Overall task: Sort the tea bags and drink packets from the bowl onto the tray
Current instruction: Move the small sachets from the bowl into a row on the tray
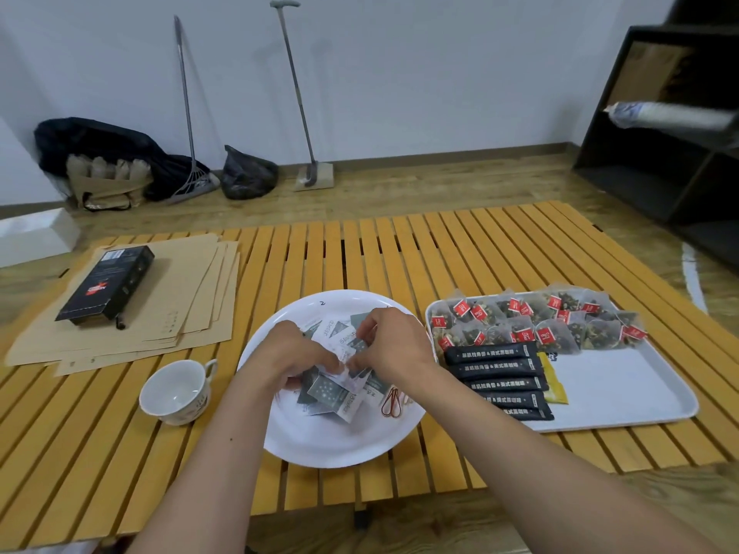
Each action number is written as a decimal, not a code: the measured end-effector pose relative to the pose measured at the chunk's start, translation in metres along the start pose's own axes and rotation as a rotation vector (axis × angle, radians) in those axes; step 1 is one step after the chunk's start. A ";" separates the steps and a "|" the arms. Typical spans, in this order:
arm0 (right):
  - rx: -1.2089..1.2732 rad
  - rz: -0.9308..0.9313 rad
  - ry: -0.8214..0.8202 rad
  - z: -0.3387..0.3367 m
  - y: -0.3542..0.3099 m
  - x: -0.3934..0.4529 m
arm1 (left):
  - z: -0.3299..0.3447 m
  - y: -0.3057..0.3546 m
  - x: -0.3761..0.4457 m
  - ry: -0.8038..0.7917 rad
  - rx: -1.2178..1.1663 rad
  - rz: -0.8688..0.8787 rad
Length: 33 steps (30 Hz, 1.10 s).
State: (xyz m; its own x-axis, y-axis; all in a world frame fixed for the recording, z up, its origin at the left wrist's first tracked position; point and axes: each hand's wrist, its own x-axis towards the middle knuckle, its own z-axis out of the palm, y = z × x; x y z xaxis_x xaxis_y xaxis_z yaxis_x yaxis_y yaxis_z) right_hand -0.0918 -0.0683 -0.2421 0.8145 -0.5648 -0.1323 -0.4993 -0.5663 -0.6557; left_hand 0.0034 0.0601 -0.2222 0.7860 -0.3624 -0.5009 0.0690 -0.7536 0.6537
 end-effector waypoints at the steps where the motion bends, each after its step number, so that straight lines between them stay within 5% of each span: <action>1: 0.047 0.000 -0.010 0.001 0.000 0.000 | -0.002 0.000 -0.001 -0.021 -0.043 0.004; 12: 0.453 -0.017 -0.092 -0.008 0.003 0.005 | -0.020 -0.012 -0.002 -0.075 -0.292 0.128; 19: 0.622 -0.097 -0.078 -0.014 0.000 0.004 | -0.025 -0.012 -0.008 -0.011 -0.343 0.361; 33: 0.312 -0.229 -0.094 -0.004 0.004 0.002 | -0.017 -0.016 -0.009 -0.010 -0.036 0.459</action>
State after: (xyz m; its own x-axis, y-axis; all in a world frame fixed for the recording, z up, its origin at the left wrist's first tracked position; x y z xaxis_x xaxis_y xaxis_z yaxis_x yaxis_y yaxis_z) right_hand -0.0932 -0.0742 -0.2416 0.9252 -0.3792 -0.0144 -0.1995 -0.4539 -0.8684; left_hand 0.0052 0.0849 -0.2188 0.7343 -0.6596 -0.1604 -0.2632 -0.4945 0.8284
